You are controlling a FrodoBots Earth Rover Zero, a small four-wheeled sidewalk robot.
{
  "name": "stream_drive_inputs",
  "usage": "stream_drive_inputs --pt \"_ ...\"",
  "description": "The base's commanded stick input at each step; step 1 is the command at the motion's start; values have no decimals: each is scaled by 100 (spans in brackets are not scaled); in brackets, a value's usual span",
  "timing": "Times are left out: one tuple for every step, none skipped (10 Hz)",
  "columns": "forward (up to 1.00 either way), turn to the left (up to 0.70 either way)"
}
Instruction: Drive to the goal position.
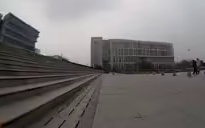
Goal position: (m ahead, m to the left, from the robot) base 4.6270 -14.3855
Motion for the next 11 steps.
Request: stream_drive_inputs --pt "70 0" --pt "70 0" --pt "70 0" --pt "70 0" --pt "70 0" --pt "70 0" --pt "70 0" --pt "70 0" --pt "70 0" --pt "70 0" --pt "70 0"
